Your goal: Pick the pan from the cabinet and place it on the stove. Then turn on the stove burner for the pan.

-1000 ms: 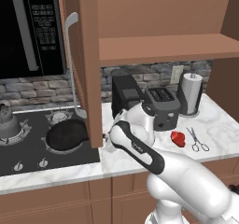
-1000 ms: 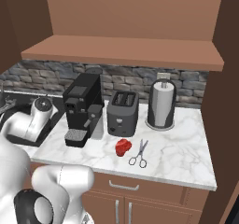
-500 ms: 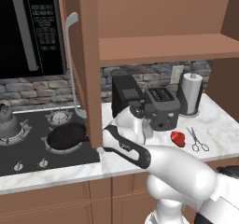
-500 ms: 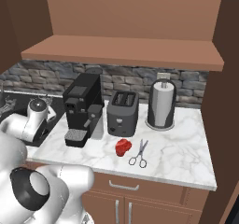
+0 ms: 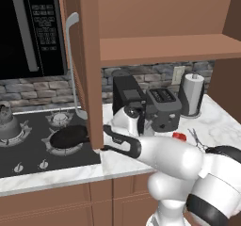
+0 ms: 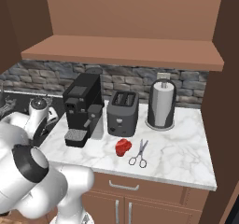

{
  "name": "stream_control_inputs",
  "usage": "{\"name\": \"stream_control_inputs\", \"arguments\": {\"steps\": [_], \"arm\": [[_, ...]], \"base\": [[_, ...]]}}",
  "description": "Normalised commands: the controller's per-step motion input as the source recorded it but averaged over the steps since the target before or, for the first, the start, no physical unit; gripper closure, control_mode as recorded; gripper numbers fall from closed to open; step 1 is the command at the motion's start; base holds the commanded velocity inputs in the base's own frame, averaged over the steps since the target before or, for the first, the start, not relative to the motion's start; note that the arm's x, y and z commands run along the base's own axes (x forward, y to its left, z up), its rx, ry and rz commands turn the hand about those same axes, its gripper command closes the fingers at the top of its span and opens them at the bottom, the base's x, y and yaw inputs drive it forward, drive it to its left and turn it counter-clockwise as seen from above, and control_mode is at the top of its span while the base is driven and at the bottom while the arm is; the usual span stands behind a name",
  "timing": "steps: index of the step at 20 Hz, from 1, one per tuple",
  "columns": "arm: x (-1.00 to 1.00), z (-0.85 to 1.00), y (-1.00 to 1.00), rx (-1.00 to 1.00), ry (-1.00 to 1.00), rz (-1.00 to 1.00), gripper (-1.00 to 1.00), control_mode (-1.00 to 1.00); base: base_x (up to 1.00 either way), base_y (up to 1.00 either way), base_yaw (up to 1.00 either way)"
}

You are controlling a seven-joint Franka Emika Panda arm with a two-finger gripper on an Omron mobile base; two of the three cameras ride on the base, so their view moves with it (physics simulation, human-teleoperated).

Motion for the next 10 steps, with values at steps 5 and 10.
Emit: {"name": "stream_control_inputs", "arguments": {"steps": [5, 10], "arm": [[0.23, -0.17, 0.14, 0.00, 0.05, -0.04, 1.00, -1.00], [0.20, -0.22, 0.22, 0.00, 0.04, 0.00, 1.00, -1.00]], "base": [[0.00, 0.00, 0.00], [0.00, 0.00, 0.00]]}}
